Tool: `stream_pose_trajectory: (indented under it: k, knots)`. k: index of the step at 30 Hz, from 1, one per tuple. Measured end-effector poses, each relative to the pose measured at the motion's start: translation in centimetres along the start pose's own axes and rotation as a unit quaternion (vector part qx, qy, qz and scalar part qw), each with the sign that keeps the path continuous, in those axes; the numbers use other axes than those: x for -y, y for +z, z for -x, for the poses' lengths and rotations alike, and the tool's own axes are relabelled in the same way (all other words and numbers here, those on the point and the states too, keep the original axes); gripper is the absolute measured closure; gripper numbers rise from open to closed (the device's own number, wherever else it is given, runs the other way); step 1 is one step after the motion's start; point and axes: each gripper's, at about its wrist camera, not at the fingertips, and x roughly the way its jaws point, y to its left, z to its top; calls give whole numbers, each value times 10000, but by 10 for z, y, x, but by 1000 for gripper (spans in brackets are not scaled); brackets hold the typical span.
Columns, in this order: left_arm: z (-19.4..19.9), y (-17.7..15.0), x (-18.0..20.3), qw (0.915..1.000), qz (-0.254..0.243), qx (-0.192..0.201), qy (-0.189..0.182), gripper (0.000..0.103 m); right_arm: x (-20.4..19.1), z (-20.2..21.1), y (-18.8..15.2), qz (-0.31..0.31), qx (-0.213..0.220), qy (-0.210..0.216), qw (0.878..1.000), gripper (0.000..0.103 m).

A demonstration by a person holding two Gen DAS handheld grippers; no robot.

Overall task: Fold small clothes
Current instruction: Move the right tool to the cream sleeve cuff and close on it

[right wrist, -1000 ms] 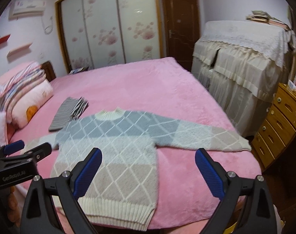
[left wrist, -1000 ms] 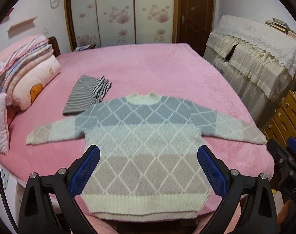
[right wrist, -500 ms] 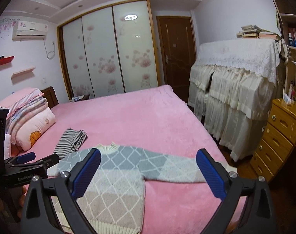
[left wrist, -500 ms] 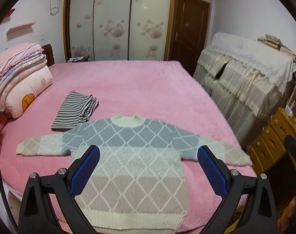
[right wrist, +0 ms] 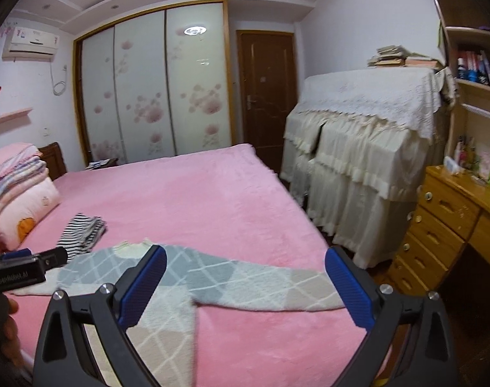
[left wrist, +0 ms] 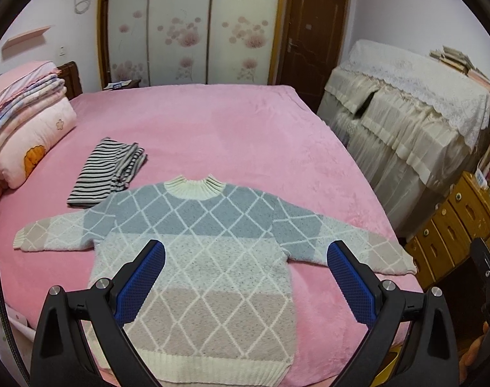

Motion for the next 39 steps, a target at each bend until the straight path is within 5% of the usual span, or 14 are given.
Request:
stream_pose_trajectory:
  k: [6,16,27,33,39]
  knots:
    - [-33,3,30,9999,-140,31,-60,3,22,-24,-11,234,-171,-675,9973,4]
    - [-104,8,102,9948,-1016,57,-47,3,97,-63,-24,-532,-595,-1069,9911,4]
    - [-198,-16,135,9916,-1210,-432,-165,3,151,-139,-76,-1436,-1504,-836,9746,12]
    - [-247,-34,156,9890,-1226,-754,-348,3,165,-189,-119,-1802,-2189,-727,9562,19]
    - [-277,-53,195,9841,-1367,-967,-598,3,195,-221,-148,-2465,-2433,-683,9356,21]
